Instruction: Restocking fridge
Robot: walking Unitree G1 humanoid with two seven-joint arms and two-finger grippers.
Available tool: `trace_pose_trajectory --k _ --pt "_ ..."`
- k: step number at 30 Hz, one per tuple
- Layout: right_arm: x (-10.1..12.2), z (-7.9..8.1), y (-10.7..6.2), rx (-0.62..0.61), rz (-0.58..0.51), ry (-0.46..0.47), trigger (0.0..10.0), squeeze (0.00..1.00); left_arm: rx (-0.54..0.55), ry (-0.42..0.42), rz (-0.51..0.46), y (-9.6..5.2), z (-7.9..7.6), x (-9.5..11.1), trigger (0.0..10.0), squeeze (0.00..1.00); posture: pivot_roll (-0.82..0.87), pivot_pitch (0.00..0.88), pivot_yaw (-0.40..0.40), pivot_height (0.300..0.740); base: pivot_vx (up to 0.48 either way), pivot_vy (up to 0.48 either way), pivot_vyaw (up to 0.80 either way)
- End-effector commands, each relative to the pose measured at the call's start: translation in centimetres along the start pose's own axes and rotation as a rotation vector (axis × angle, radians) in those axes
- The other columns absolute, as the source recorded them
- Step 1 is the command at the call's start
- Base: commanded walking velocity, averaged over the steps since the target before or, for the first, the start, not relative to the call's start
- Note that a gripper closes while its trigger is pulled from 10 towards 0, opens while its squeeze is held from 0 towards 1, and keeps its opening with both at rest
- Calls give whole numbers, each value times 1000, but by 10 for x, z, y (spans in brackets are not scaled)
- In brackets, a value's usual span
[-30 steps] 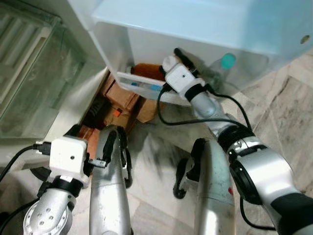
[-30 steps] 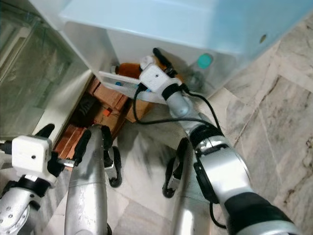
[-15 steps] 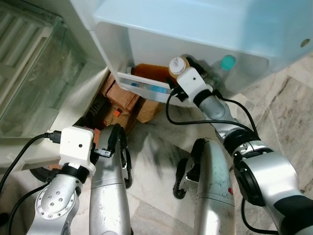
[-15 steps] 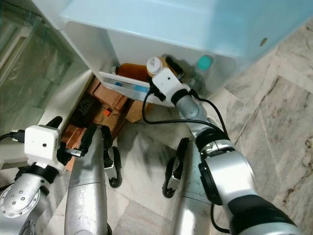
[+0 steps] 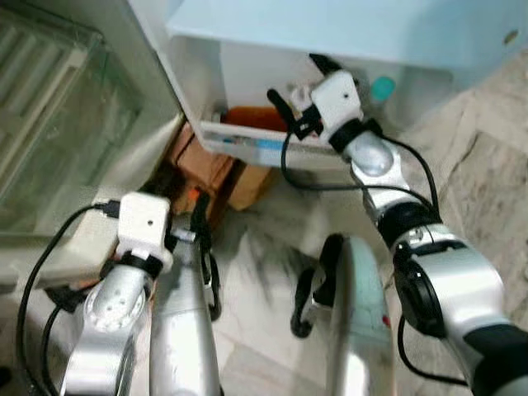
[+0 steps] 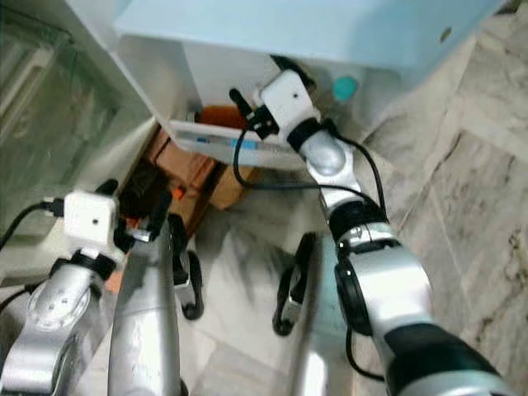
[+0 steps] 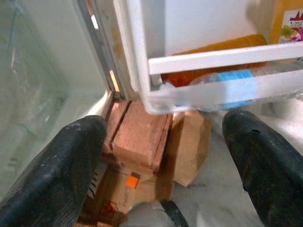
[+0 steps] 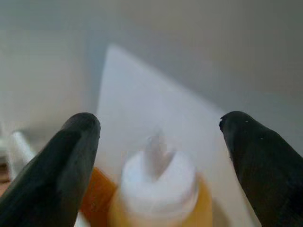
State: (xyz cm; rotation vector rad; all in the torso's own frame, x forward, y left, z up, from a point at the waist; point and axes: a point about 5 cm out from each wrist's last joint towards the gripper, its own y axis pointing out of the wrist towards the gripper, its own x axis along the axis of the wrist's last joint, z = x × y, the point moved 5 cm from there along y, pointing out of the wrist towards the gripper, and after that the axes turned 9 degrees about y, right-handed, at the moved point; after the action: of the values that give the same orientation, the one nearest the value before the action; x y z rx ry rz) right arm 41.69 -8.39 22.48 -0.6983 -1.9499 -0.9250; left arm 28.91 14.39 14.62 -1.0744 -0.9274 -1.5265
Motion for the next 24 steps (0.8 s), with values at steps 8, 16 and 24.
trace_pose_trajectory --k 8,16,24 --pt "-21 11 -58 -103 -5 122 10000 1000 19 -9 49 17 -5 -24 10000 0 84 192 -26 559 0 0 0" --pt "-36 34 -105 -220 76 221 10000 992 13 -15 37 28 -11 -32 10000 0 30 92 0 559 0 0 0" --pt "-56 53 -136 -292 272 317 10000 0 2 -16 41 33 -16 -45 10000 0 -21 3 23 559 0 0 0"
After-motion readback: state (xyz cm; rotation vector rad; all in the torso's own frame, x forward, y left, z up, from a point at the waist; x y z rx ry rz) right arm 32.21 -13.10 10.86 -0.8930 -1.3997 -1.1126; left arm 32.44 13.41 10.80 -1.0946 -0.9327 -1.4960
